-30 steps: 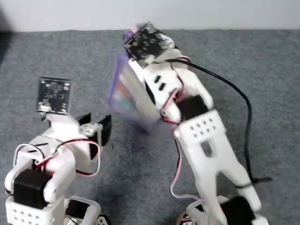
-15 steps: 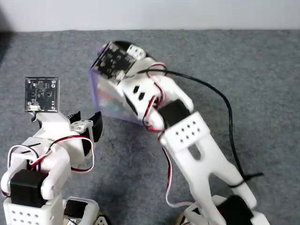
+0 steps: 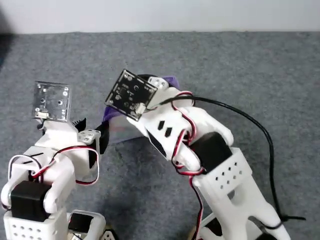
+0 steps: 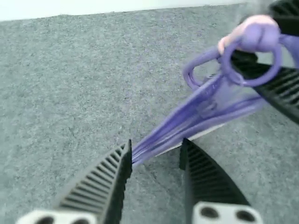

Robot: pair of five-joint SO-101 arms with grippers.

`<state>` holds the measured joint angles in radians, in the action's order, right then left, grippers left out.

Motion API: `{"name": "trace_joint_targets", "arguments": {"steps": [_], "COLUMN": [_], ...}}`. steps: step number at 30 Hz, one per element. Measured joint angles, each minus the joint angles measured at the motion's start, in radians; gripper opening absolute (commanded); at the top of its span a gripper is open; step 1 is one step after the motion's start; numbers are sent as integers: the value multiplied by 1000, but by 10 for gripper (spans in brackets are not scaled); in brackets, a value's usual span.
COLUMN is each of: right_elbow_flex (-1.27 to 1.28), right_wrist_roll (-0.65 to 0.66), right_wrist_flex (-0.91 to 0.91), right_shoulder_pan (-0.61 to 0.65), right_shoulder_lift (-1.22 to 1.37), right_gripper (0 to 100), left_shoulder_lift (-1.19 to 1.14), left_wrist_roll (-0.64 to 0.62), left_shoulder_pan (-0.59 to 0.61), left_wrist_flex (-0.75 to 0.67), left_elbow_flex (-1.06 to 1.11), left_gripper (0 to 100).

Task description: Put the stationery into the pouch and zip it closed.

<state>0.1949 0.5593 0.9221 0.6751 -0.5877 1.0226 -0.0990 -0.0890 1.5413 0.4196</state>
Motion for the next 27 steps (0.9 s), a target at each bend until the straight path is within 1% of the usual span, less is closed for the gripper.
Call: {"name": "trace_joint_targets", "arguments": {"steps": [3, 7, 15, 19, 22, 27], "right_elbow_flex": [57, 138, 262, 305, 321, 328], "right_wrist_roll": [0, 0, 0, 0, 0, 0], "right_wrist_flex": [-3, -5, 2, 2, 3, 5], "right_shoulder_pan": [-3, 6, 3, 0, -2, -3], "right_shoulder_lift": [-57, -141, -307, -364, -391, -423], "right_gripper": [7, 7, 7, 7, 7, 7], "left_shoulder_lift": [5, 0, 0, 5, 8, 11], "left_wrist_roll": [11, 14, 15, 15, 15, 15], "left_shoulder_pan": [-55, -137, -173, -213, -269, -325], "left_wrist_flex": [0, 0, -11, -38, -78, -153], "left_elbow_flex": [0, 0, 0, 23, 55, 109], "left_gripper": [175, 229, 229, 178, 141, 91]}}
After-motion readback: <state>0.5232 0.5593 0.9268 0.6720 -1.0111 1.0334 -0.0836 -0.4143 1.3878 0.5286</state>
